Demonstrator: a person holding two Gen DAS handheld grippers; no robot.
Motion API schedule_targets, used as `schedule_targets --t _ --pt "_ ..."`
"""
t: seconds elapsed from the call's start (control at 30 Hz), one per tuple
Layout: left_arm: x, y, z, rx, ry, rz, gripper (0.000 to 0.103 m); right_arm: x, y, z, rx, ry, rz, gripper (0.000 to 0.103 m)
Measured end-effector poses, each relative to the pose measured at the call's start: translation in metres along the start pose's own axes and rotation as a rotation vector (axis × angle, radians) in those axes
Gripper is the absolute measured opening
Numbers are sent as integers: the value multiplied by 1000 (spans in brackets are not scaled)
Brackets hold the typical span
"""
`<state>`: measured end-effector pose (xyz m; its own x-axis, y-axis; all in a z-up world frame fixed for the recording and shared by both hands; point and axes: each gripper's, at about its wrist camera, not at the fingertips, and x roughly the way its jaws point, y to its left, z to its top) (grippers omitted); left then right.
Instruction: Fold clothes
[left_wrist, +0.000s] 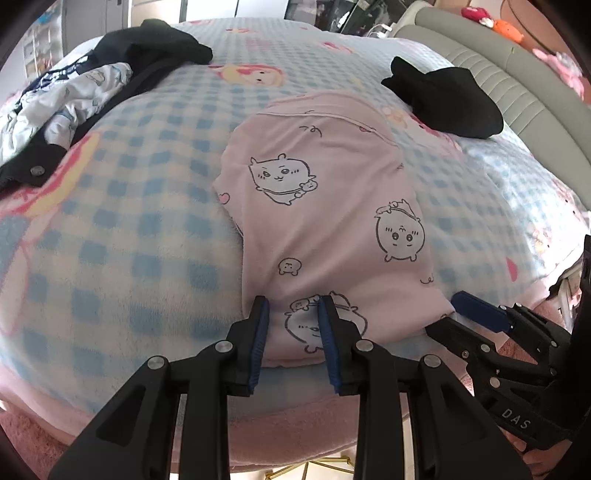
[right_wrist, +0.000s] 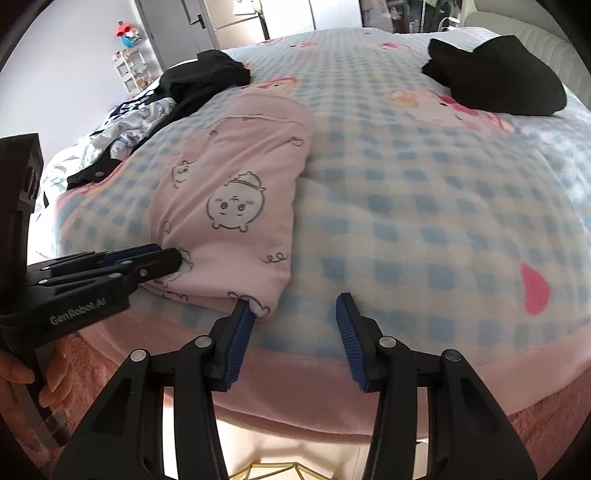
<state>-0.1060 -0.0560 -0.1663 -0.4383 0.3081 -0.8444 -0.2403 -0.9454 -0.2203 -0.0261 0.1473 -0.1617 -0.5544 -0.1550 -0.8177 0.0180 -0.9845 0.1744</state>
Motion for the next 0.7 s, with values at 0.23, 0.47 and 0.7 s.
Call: schedule_targets --t 0.23,0.47,0.7 --pt "1 0 -2 -7 -3 22 30 20 14 7 -53 24 15 46" --pt "0 -1 -4 15 -1 9 30 15 12 4 -54 -20 -102 45" --pt "-5 5 -11 17 7 24 31 9 -1 -10 -69 38 -211 34"
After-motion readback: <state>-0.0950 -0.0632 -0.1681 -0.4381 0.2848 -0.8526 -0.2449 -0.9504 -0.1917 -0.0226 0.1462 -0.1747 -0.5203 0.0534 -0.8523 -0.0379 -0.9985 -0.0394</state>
